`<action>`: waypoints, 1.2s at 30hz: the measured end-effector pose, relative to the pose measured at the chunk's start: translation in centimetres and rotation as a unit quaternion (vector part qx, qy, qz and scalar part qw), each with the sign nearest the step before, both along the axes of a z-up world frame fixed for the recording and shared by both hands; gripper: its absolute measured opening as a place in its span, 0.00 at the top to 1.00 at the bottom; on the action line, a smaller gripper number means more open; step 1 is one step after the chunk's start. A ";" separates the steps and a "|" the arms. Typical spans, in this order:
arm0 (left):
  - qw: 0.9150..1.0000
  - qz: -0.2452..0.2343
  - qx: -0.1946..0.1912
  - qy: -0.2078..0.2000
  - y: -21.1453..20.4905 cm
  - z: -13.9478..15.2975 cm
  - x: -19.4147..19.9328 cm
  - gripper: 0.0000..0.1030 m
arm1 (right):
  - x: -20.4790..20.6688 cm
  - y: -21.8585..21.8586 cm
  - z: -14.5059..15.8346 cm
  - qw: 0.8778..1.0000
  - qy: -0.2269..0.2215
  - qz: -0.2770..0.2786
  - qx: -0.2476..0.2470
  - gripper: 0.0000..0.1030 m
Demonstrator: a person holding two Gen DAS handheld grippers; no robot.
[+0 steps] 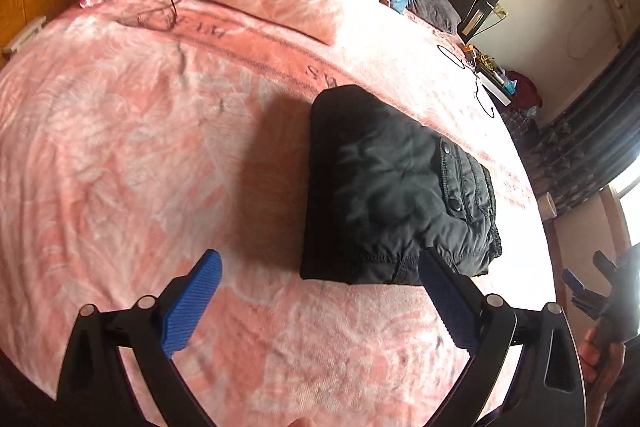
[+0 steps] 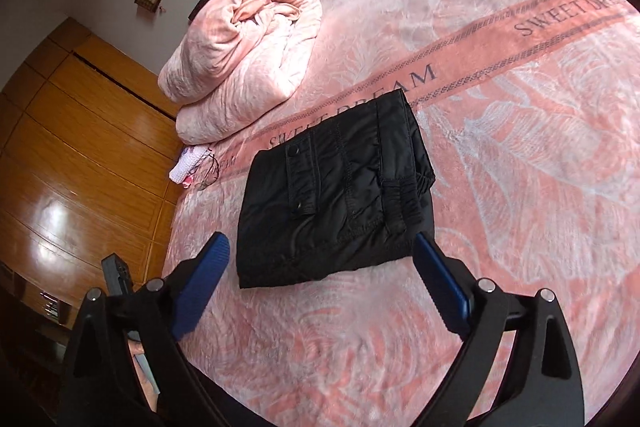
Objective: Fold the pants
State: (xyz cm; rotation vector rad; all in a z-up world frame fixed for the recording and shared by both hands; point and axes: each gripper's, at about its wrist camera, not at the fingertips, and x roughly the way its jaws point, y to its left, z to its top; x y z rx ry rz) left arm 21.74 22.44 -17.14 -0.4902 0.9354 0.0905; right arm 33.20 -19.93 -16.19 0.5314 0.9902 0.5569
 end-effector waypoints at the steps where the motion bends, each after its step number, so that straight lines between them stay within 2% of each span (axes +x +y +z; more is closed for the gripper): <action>1: 1.000 0.004 0.011 -0.006 -0.3 1.0 -1.2 0.04 | -1.3 0.0 0.8 1.000 -0.004 -0.001 -0.007 0.09; 6: 0.997 0.027 0.057 -0.046 -1.6 6.1 -7.1 0.04 | -8.4 -1.1 4.9 0.997 -0.046 -0.044 -0.048 0.05; 8: 0.995 0.039 0.059 -0.068 -2.0 7.8 -9.7 0.04 | -11.6 -0.9 6.4 0.991 -0.076 -0.059 -0.093 0.05; 11: 0.990 0.057 0.094 -0.085 -3.1 10.4 -13.4 0.04 | -16.0 -0.3 8.0 0.982 -0.116 -0.050 -0.137 0.04; 15: 0.987 0.027 0.130 -0.094 -6.1 13.1 -17.2 0.04 | -20.5 0.1 9.1 0.980 -0.115 -0.037 -0.161 0.04; 19: 0.980 -0.001 0.173 -0.098 -9.6 14.9 -20.7 0.04 | -24.9 1.0 10.7 0.972 -0.133 -0.025 -0.191 0.04; 24: 0.987 -0.027 0.137 -0.083 -11.6 15.3 -23.6 0.04 | -29.2 2.3 13.4 0.960 -0.170 -0.020 -0.221 0.04; 27: 0.985 -0.031 0.148 -0.079 -12.8 15.6 -25.0 0.04 | -31.3 3.3 14.7 0.951 -0.194 -0.016 -0.240 0.04; 30: 0.981 -0.037 0.172 -0.084 -14.2 16.2 -26.7 0.04 | -33.0 3.8 15.7 0.949 -0.210 -0.015 -0.236 0.04; 33: 0.980 -0.045 0.171 -0.093 -15.1 16.9 -28.2 0.04 | -34.2 4.2 16.3 0.945 -0.221 -0.021 -0.242 0.04; 36: 0.978 -0.044 0.177 -0.104 -15.6 17.6 -29.6 0.04 | -35.3 4.3 16.5 0.946 -0.221 -0.016 -0.237 0.04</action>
